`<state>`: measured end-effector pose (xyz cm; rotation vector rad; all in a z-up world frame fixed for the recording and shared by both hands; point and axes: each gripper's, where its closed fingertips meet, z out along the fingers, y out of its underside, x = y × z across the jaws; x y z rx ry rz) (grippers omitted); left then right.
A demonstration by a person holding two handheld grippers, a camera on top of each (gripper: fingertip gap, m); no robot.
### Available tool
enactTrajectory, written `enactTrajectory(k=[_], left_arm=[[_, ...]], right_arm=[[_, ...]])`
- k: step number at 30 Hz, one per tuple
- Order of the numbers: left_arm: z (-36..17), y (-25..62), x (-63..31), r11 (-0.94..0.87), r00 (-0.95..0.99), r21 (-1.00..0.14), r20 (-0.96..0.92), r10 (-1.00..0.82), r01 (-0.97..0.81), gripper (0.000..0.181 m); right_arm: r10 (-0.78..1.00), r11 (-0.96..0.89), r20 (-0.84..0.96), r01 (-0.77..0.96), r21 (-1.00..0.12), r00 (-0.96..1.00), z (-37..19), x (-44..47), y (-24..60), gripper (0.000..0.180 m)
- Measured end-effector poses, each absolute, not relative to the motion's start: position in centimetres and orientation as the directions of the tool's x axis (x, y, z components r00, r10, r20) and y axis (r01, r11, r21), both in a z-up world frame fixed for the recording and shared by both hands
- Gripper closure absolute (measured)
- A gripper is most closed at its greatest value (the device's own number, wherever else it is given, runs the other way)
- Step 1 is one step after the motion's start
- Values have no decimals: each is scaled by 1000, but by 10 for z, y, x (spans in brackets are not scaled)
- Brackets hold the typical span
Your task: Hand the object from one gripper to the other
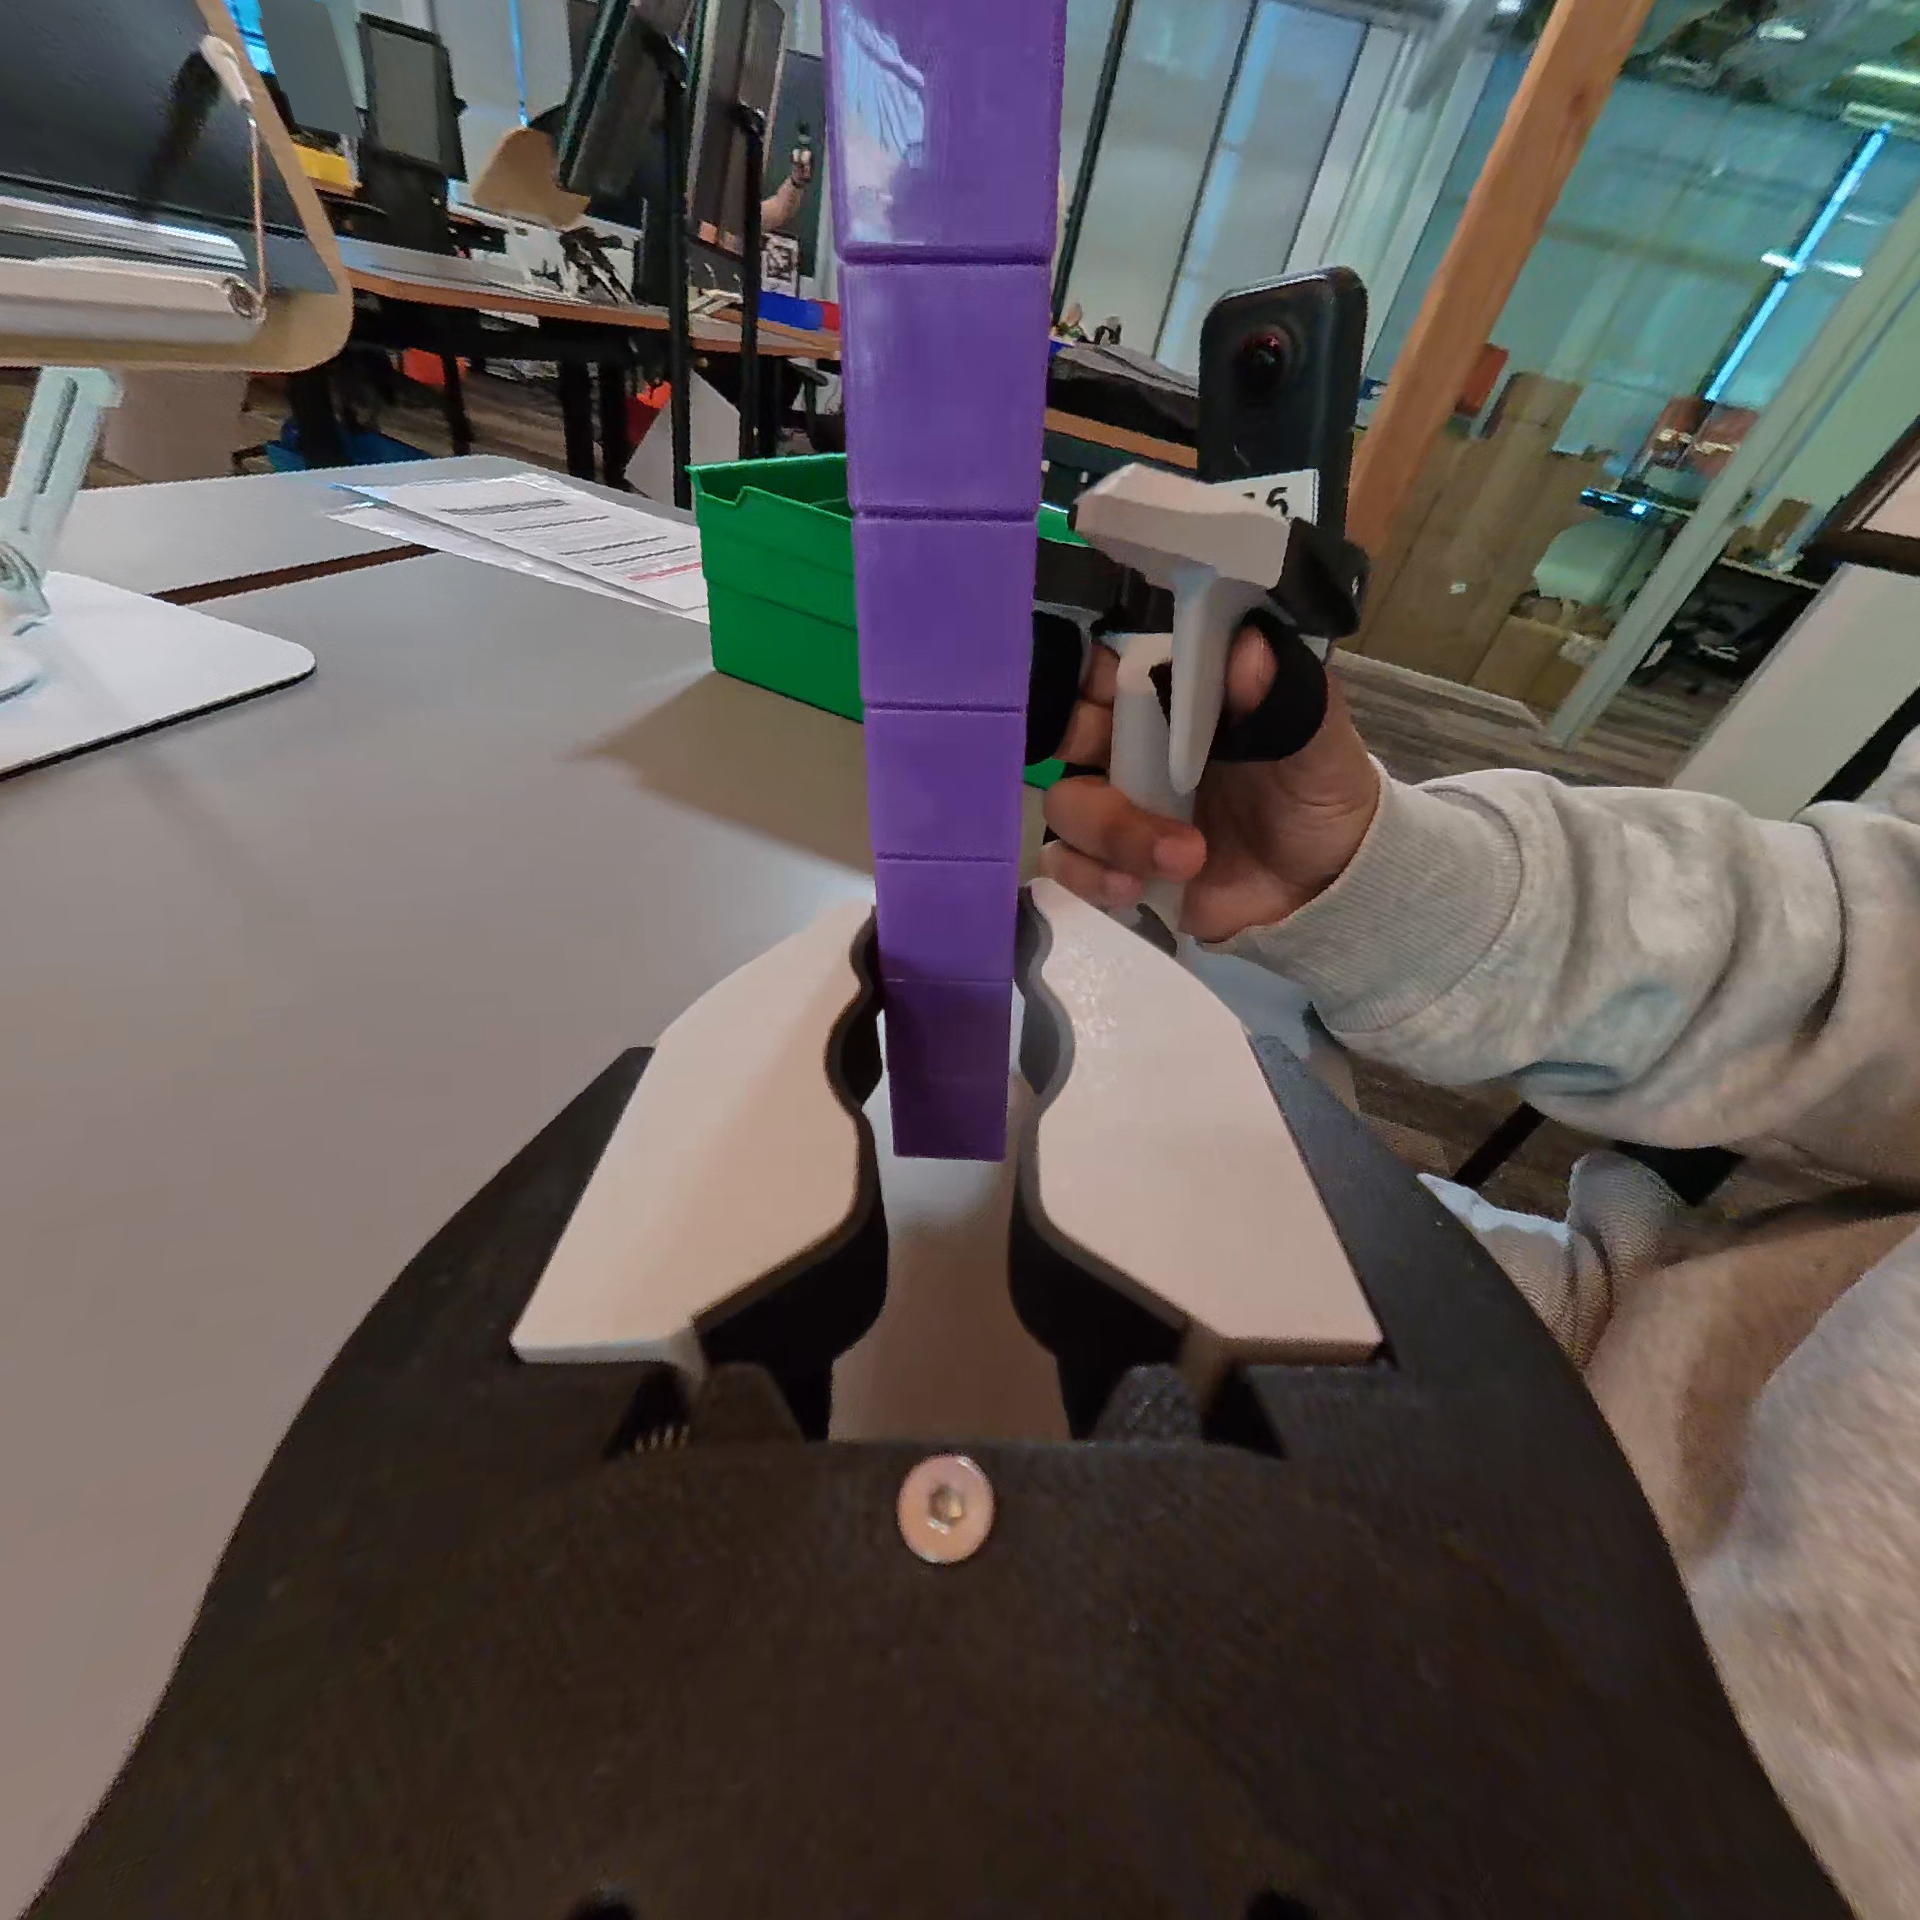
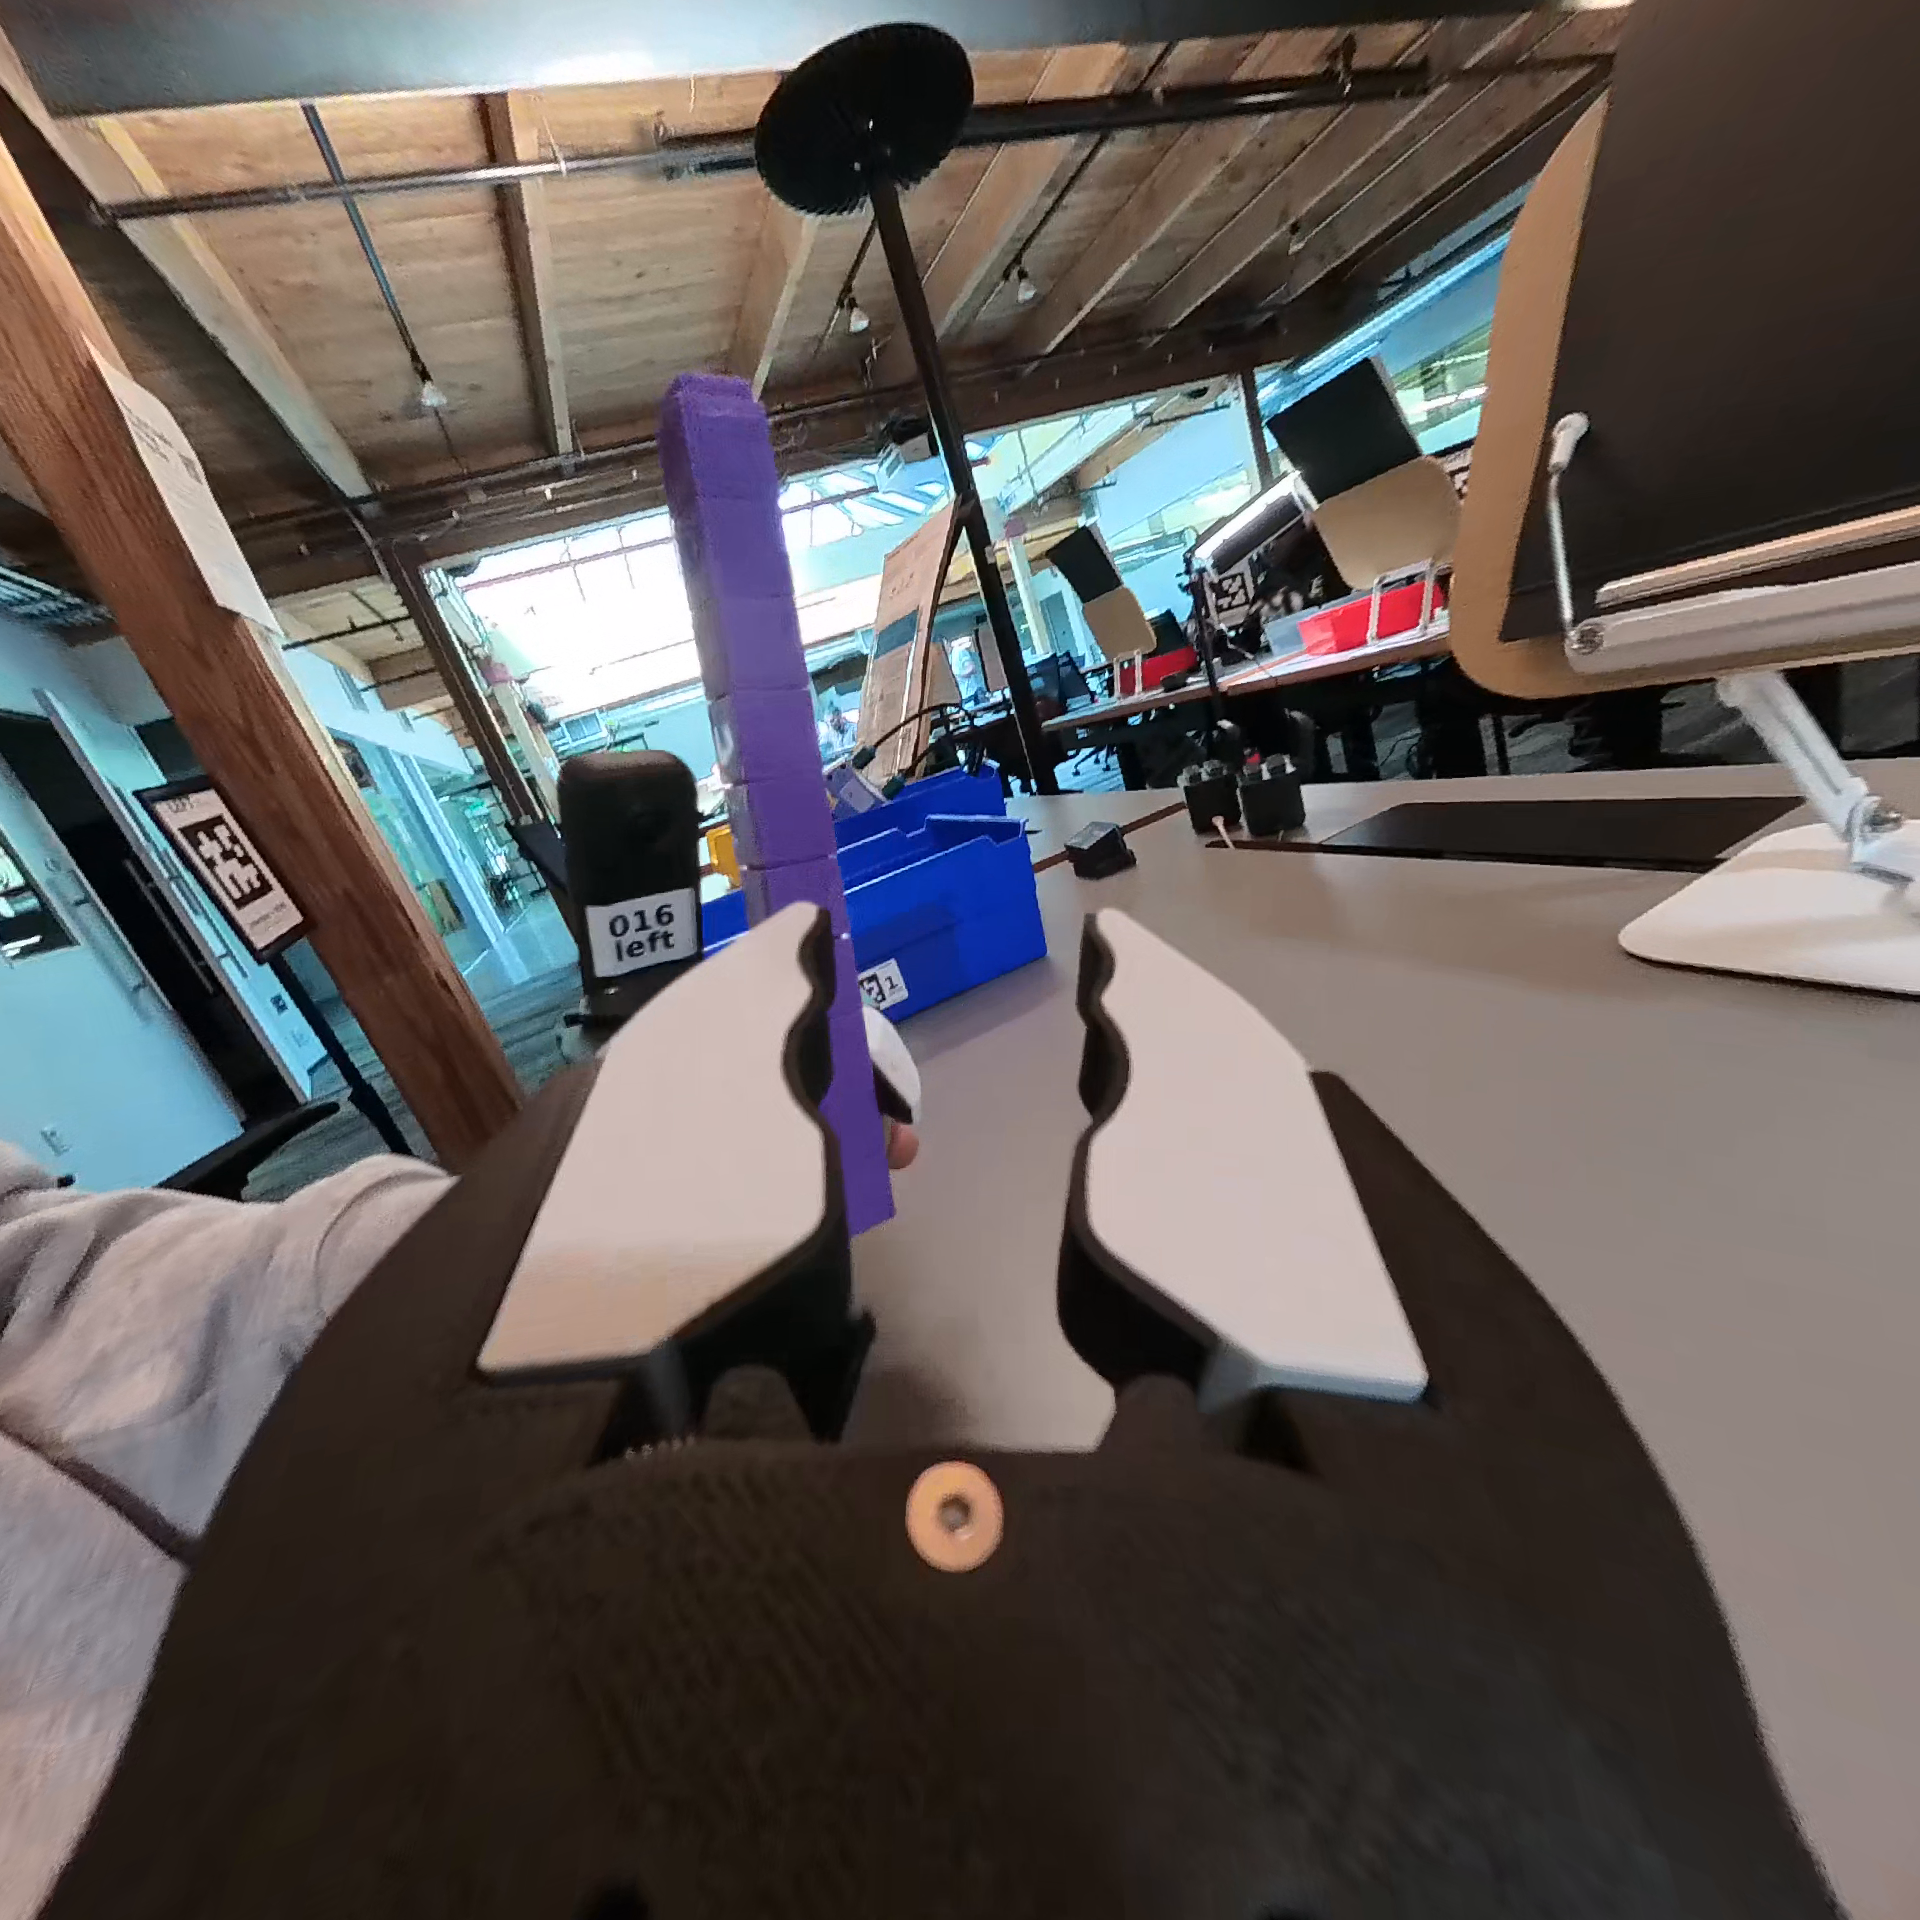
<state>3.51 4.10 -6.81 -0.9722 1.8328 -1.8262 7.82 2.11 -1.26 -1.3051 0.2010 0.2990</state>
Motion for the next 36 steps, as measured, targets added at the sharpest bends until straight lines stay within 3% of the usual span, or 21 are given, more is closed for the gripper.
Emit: enactTrajectory(k=[15, 25, 36], left_arm=[[-59, 40, 33, -168, -709, -961, 275, -649, -219, 157], [-54, 20, -1, -229, -708, -949, 315, -632, -219, 157], [-55, 6, -14, -229, -717, -946, 324, -618, -230, 157]], right_arm=[[135, 35, -210, -217, -976, 968, -37, 44, 31, 146], [144, 67, -288, -300, -952, 947, -33, 20, -1, 145], [144, 15, -204, -208, -978, 968, -43, -2, -2, 144]])
